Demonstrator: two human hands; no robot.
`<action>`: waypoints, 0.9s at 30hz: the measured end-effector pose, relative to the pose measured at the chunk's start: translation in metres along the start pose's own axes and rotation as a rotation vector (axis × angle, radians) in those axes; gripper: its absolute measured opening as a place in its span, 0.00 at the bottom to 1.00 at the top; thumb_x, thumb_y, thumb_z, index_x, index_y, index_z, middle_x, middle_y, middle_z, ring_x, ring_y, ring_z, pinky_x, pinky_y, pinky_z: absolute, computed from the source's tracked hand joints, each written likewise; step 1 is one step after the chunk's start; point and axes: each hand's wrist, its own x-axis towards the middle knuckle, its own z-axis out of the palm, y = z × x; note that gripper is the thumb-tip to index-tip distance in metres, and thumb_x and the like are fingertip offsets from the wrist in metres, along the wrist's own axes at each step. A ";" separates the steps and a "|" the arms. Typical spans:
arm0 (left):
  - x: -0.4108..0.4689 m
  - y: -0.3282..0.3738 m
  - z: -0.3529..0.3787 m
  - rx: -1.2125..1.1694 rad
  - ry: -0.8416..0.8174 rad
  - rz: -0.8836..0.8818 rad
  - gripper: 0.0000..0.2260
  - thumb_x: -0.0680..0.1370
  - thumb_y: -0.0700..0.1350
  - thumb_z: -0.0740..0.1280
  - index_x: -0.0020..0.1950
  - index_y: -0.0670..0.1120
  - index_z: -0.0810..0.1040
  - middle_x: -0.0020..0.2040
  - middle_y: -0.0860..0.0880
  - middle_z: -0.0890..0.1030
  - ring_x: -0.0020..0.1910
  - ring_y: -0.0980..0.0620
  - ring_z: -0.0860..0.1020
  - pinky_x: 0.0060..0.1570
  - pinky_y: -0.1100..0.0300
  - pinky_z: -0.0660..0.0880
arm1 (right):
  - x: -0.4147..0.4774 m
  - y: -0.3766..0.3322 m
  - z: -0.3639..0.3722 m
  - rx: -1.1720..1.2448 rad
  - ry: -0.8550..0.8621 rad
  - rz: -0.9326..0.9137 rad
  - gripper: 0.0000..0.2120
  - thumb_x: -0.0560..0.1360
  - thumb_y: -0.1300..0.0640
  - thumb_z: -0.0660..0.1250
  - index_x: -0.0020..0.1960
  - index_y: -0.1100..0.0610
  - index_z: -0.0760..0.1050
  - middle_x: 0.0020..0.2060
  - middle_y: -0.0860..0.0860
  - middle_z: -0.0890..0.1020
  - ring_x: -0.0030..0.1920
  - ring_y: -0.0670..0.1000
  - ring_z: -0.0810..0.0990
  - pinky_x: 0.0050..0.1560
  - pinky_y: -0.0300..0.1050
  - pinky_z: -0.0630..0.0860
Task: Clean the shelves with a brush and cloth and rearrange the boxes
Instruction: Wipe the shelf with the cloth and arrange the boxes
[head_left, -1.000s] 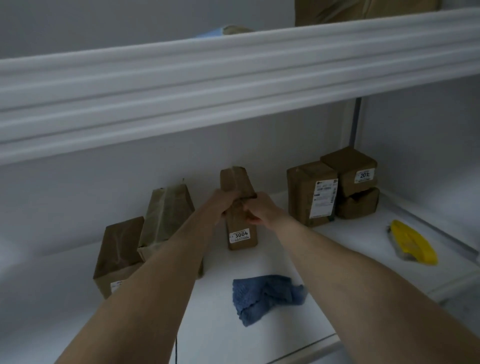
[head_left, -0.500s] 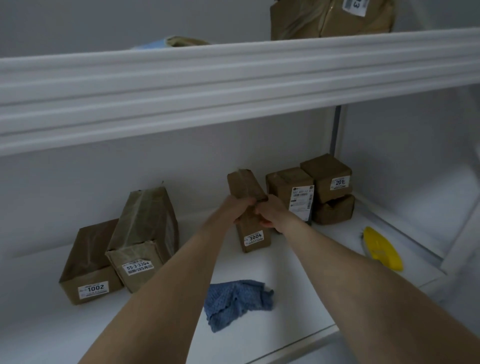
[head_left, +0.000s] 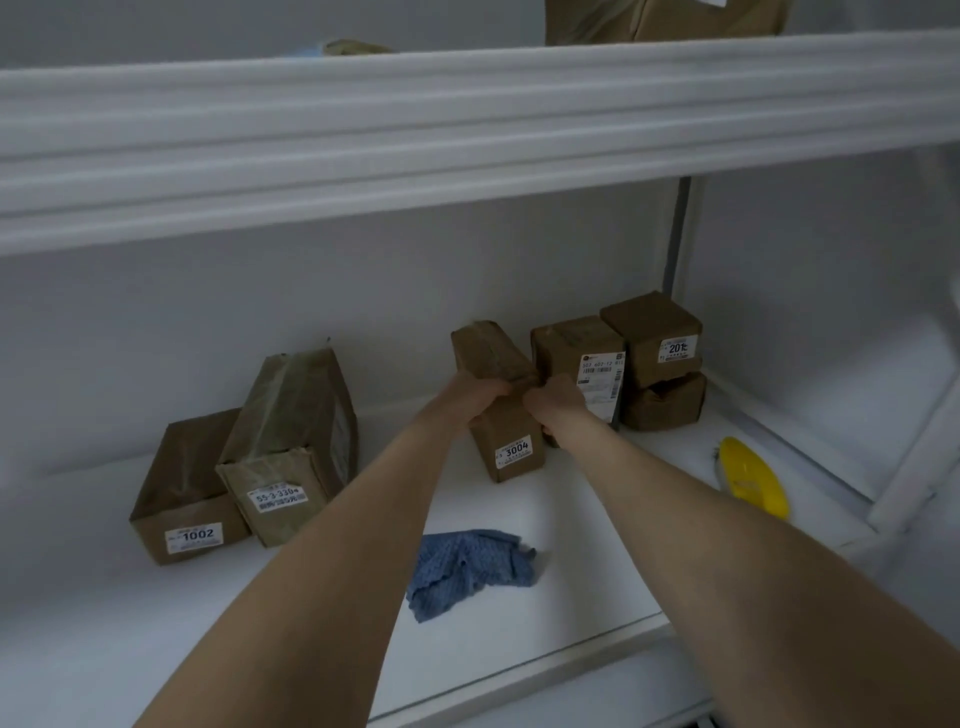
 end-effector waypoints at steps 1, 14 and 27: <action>-0.001 -0.003 -0.004 0.095 0.040 -0.002 0.09 0.75 0.37 0.68 0.36 0.45 0.73 0.24 0.53 0.77 0.23 0.58 0.77 0.24 0.70 0.72 | -0.004 0.003 -0.002 -0.035 0.040 0.025 0.10 0.77 0.59 0.60 0.54 0.64 0.74 0.46 0.58 0.79 0.43 0.56 0.79 0.39 0.45 0.76; -0.075 -0.107 -0.020 1.234 -0.290 -0.216 0.13 0.75 0.43 0.65 0.57 0.39 0.80 0.50 0.42 0.82 0.52 0.44 0.80 0.53 0.56 0.76 | -0.090 0.054 0.042 -0.853 -0.774 -0.272 0.14 0.71 0.64 0.70 0.56 0.57 0.80 0.51 0.56 0.82 0.47 0.56 0.81 0.42 0.44 0.75; -0.055 -0.148 -0.035 1.139 0.033 -0.247 0.21 0.83 0.44 0.52 0.76 0.39 0.56 0.73 0.39 0.64 0.69 0.41 0.68 0.68 0.52 0.65 | -0.074 0.075 0.123 -0.754 -0.249 -0.452 0.17 0.81 0.59 0.52 0.69 0.58 0.67 0.65 0.58 0.70 0.63 0.60 0.71 0.60 0.48 0.68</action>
